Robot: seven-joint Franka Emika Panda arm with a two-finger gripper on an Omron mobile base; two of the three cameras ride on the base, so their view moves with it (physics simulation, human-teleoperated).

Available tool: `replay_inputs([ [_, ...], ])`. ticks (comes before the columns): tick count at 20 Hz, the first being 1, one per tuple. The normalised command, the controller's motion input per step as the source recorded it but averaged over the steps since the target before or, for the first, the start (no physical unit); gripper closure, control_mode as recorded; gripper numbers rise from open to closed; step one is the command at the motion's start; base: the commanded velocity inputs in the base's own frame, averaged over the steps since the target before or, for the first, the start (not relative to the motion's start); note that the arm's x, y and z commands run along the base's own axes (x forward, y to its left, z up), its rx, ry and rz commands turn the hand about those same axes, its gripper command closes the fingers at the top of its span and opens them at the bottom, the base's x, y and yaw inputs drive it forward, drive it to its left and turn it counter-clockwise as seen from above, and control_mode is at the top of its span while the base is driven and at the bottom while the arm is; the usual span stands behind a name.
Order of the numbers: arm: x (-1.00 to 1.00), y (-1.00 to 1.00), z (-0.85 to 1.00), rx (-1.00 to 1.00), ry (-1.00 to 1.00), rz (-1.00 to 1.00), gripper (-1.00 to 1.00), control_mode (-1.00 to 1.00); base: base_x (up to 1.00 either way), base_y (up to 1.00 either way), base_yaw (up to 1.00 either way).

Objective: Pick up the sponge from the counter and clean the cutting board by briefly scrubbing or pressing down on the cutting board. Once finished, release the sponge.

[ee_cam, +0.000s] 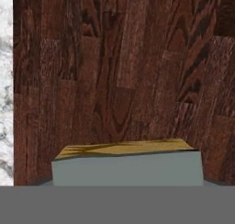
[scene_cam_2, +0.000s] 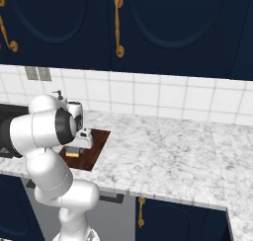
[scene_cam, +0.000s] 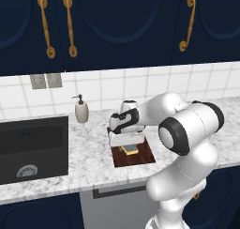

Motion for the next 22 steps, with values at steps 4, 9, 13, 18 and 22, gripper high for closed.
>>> replay_inputs([
  [4, -0.77, -0.01, -0.26, 0.00, 0.23, 0.00, 1.00, -1.00, 0.00, 0.00, 0.00],
  [9, -0.76, -0.07, -0.36, 0.00, 0.21, 0.00, 1.00, -1.00, 0.00, 0.00, 0.00],
  [13, -0.55, -0.18, -0.41, 0.00, 0.19, 0.00, 1.00, -1.00, 0.00, 0.00, 0.00],
  [18, -0.28, -0.30, -0.29, 0.00, 0.15, -0.02, 1.00, -1.00, 0.00, 0.00, 0.00],
  [22, -0.16, -0.50, -0.17, 0.00, 0.01, -0.03, 1.00, -1.00, 0.00, 0.00, 0.00],
])
